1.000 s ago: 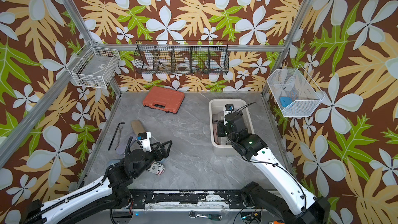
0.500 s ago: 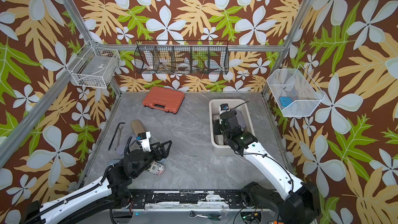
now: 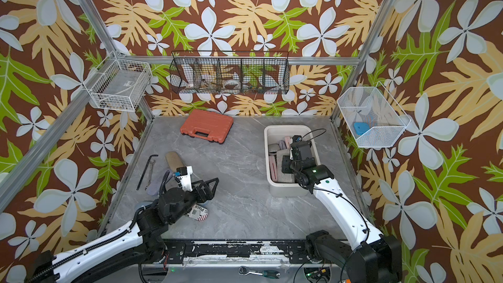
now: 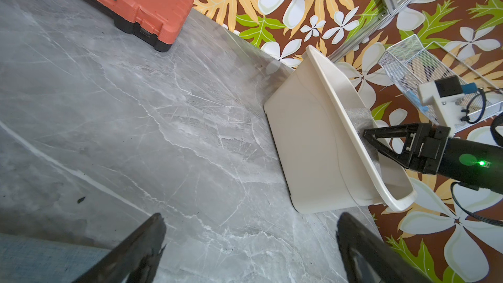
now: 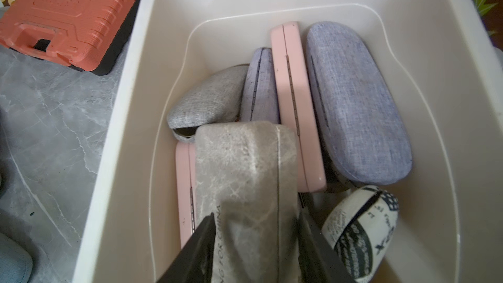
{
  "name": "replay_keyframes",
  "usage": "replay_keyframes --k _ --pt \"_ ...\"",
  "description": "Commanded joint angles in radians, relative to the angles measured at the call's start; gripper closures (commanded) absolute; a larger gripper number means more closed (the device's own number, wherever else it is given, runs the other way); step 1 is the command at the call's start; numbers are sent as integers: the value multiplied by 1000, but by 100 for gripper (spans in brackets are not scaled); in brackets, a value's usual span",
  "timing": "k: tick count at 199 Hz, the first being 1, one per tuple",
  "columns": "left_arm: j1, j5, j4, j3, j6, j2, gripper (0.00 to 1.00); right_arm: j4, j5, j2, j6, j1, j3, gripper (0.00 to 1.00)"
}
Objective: Put the glasses cases into the storage boxes
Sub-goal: Place the glasses case in the storage box, then pick up the glasses case at the center of the board.
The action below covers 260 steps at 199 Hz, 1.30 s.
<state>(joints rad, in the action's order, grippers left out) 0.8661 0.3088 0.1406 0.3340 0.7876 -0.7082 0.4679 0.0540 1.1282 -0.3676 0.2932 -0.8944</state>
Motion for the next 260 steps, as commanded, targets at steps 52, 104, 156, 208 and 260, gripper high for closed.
replay_keyframes --k 52,104,156,208,260 --pt "-1 1 10 25 2 -27 0 -39 -153 44 -38 -5 49 58" --pt "-1 183 -154 58 104 -38 0 31 -146 -44 -57 -4 4 59" --pt "-28 356 -484 146 386 -149 0 68 -157 -164 -53 0 -73 33" --pt "-203 213 -573 272 280 -258 4 27 -193 -183 -57 27 -50 29" --pt "-574 172 -603 555 -53 -554 0 -38 -249 -198 -72 27 -16 25"
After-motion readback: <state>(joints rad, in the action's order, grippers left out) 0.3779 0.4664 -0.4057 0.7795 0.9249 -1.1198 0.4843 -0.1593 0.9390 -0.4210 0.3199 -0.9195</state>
